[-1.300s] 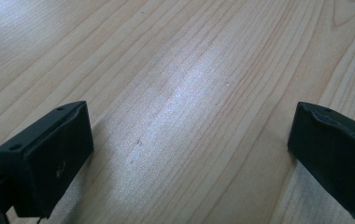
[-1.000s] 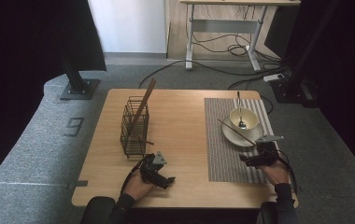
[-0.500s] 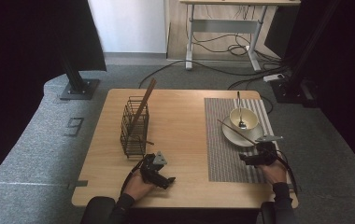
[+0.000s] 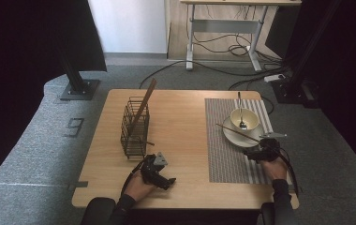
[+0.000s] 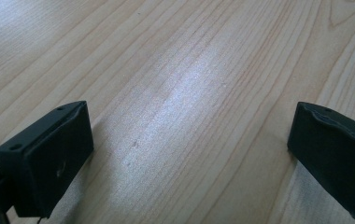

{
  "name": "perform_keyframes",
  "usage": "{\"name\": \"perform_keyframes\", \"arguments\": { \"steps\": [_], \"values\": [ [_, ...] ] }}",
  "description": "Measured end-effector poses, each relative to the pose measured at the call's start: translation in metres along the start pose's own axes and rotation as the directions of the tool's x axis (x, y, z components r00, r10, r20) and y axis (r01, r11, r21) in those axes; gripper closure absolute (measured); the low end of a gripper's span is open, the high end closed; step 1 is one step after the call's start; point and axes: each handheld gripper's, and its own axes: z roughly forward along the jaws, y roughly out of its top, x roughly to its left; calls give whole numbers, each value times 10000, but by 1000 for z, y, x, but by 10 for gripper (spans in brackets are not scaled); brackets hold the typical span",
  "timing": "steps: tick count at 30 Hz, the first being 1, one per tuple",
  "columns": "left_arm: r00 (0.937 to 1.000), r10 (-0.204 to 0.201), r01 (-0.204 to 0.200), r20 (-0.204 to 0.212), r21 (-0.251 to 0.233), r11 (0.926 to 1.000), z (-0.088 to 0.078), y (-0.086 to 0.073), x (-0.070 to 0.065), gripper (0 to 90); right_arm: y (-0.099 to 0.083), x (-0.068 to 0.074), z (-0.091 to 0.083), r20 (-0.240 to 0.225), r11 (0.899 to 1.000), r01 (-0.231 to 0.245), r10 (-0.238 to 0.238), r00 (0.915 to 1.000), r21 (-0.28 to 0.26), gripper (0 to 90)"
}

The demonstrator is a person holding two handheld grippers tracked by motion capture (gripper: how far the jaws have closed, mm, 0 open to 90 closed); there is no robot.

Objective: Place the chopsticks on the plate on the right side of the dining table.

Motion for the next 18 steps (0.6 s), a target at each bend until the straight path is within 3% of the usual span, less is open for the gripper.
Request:
{"name": "perform_keyframes", "arguments": {
  "steps": [18],
  "values": [
    [10000,-1,1,0,2,10000,0,0,0,0,6,-13,11,474,9983,-455,472,9978,-365,0]
  ]
}}
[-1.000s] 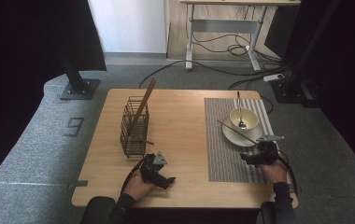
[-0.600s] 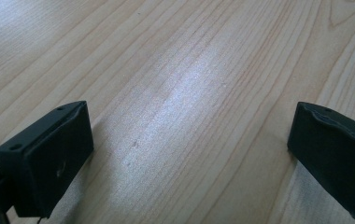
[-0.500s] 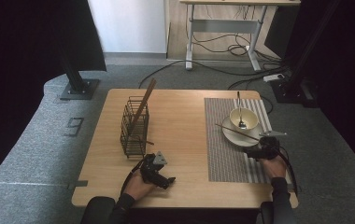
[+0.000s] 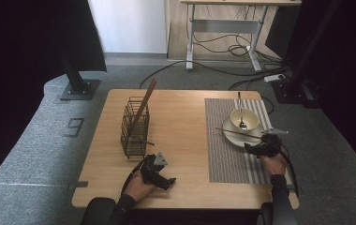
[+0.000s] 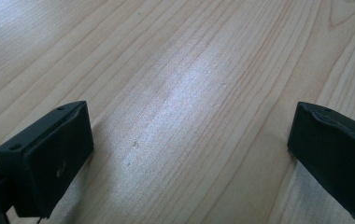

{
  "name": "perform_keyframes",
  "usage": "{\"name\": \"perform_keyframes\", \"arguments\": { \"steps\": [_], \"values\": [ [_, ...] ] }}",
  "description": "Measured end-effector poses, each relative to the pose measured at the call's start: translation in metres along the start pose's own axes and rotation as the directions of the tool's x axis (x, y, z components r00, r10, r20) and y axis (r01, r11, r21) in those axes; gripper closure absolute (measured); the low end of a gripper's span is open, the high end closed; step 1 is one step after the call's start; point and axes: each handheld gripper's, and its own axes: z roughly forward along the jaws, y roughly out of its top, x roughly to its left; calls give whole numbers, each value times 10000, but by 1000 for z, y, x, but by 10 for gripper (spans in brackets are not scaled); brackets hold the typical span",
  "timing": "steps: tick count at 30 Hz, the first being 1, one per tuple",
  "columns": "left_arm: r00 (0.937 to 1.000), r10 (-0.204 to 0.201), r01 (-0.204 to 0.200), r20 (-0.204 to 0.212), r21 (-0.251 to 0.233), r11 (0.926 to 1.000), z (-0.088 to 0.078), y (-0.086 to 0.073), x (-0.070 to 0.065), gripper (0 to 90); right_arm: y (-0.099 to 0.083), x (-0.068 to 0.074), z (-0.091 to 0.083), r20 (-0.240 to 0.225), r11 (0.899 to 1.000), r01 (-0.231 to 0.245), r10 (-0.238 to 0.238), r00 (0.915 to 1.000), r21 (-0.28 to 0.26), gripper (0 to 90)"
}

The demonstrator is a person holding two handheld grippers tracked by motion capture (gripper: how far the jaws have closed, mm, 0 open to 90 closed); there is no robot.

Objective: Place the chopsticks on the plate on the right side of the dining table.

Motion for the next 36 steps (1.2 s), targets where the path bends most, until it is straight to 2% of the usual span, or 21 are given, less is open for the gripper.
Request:
{"name": "perform_keyframes", "arguments": {
  "steps": [3,15,36],
  "values": [
    [10000,4,-4,-2,0,10000,0,0,0,0,1,-1,2,125,9999,-50,51,9999,-134,0],
    [10000,1,-1,-3,-3,10000,0,0,0,0,1,-3,9,325,9997,218,-215,9992,-76,0],
    [10000,-1,1,0,2,10000,0,0,0,0,1,-7,15,335,9996,297,-297,9990,-1,0]
  ]
}}
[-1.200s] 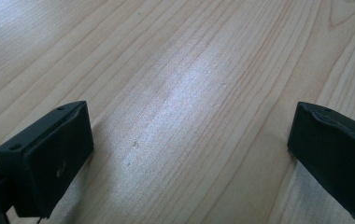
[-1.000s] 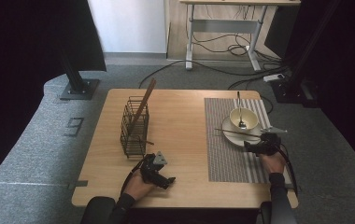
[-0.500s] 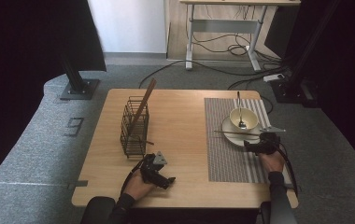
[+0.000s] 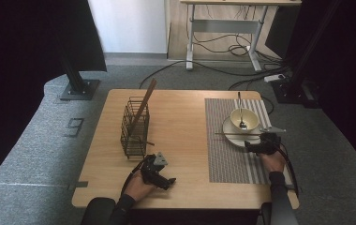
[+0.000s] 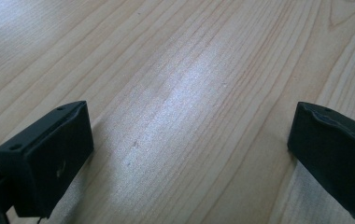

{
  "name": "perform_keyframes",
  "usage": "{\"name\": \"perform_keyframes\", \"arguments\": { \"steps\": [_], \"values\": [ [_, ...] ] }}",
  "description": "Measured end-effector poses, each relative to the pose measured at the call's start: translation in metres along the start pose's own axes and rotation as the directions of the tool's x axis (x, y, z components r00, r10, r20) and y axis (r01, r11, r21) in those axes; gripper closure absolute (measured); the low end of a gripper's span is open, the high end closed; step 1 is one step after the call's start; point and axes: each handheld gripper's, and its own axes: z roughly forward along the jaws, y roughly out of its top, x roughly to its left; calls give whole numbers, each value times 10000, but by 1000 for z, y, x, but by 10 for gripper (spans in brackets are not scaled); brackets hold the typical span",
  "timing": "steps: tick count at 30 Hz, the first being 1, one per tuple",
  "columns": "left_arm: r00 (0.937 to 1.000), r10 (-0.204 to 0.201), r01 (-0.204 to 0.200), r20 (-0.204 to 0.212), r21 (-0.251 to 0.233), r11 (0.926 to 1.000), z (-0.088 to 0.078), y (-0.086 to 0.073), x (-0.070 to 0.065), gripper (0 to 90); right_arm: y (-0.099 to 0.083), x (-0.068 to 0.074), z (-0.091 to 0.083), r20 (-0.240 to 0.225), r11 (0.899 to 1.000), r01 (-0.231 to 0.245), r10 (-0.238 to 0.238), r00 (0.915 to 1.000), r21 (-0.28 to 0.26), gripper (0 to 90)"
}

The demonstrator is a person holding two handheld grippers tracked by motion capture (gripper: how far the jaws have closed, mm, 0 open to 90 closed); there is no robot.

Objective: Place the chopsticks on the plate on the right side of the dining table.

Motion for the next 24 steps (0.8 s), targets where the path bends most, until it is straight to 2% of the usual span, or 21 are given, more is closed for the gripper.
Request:
{"name": "perform_keyframes", "arguments": {
  "steps": [6,12,24],
  "values": [
    [10000,1,-1,0,-1,10000,0,0,0,0,0,1,-2,107,10000,26,-26,9999,-31,0],
    [10000,1,-1,-1,-4,10000,0,0,0,0,0,5,-13,16,9998,120,-120,9999,-131,0],
    [10000,25,-25,4,3,10000,0,0,0,0,-6,20,-38,-582,9991,371,-381,9976,-187,0]
  ]
}}
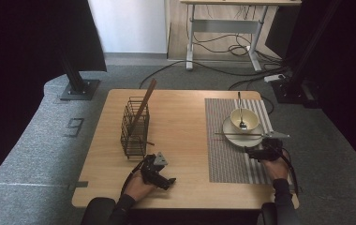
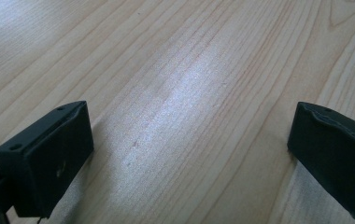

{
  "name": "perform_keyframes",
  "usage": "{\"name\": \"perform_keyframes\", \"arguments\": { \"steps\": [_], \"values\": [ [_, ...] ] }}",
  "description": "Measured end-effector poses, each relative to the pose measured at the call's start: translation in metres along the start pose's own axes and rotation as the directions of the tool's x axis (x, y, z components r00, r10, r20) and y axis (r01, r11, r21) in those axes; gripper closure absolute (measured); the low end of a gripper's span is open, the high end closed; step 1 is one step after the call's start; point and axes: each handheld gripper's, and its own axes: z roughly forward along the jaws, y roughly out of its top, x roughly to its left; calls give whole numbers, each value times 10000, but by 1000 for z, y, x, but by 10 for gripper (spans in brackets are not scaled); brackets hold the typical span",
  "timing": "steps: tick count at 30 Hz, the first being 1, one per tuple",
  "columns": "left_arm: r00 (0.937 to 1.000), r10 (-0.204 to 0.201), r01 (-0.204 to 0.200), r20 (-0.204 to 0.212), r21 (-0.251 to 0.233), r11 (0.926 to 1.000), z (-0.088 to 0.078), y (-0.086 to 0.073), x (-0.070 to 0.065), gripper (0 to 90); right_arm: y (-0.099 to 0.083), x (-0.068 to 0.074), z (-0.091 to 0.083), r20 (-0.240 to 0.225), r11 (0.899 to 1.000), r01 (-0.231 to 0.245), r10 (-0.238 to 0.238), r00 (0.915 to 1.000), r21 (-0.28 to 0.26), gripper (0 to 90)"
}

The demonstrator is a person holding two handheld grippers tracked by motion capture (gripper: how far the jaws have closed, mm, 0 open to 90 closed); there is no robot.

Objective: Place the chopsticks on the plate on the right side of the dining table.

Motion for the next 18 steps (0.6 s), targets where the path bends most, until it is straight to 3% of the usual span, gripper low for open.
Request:
{"name": "perform_keyframes", "arguments": {
  "steps": [7,18],
  "values": [
    [10000,-6,6,0,-7,10000,0,0,0,0,-5,16,-13,-550,9979,597,-582,9968,246,0],
    [10000,-12,12,-1,-10,10000,0,0,0,0,-17,34,-38,-1122,9964,749,-701,9912,389,0]
  ]
}}
